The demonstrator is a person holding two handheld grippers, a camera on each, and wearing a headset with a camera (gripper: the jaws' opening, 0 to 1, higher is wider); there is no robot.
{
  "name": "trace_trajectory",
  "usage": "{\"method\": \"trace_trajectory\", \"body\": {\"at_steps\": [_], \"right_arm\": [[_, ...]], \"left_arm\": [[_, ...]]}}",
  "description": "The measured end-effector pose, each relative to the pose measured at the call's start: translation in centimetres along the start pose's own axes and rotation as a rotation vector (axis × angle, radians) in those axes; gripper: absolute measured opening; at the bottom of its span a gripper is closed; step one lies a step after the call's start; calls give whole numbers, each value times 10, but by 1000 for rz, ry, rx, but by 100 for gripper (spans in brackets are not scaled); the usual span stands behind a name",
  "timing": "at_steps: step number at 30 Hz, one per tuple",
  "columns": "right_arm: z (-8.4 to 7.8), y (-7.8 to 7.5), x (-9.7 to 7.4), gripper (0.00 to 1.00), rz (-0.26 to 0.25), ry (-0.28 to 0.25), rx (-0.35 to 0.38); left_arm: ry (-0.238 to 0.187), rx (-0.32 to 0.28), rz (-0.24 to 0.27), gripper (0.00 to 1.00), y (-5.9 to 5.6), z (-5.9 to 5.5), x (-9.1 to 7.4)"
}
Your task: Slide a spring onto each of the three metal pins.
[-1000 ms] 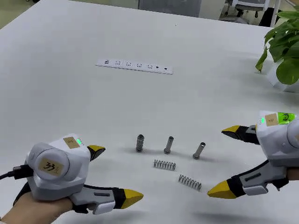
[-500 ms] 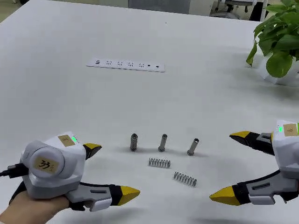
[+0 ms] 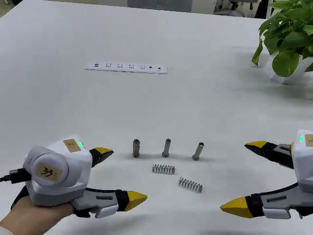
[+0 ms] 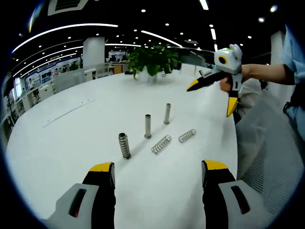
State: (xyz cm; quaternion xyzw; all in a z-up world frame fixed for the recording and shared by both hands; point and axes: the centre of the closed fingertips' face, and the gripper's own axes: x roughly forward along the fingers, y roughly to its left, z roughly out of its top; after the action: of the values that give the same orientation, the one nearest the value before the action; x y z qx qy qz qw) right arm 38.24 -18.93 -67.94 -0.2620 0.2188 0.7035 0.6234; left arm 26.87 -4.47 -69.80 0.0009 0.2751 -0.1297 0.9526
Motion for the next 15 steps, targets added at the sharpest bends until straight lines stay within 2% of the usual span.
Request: {"method": "trace_trajectory", "body": {"at_steps": [2, 5, 7, 8, 10, 13, 15], "right_arm": [[0, 1, 0, 99, 1, -1, 3], [-1, 2, -2, 98, 1, -5, 5], [-3, 2, -2, 98, 1, -7, 6], [-4, 3, -2, 98, 2, -7, 7], [-6, 4, -3, 98, 1, -3, 10], [-9, 5, -3, 98, 3, -8, 21], [-11, 6, -3, 98, 8, -11, 23]], "left_arm": [[6, 18, -24, 72, -6, 4, 3], [55, 93, -53, 61, -10, 4, 10], [66, 110, -80, 57, -16, 8, 16], [69, 128, -84, 57, -16, 10, 19], [110, 191, -97, 57, -16, 10, 25], [159, 239, -93, 53, -12, 10, 36], [211, 277, -95, 49, -7, 5, 43]]}}
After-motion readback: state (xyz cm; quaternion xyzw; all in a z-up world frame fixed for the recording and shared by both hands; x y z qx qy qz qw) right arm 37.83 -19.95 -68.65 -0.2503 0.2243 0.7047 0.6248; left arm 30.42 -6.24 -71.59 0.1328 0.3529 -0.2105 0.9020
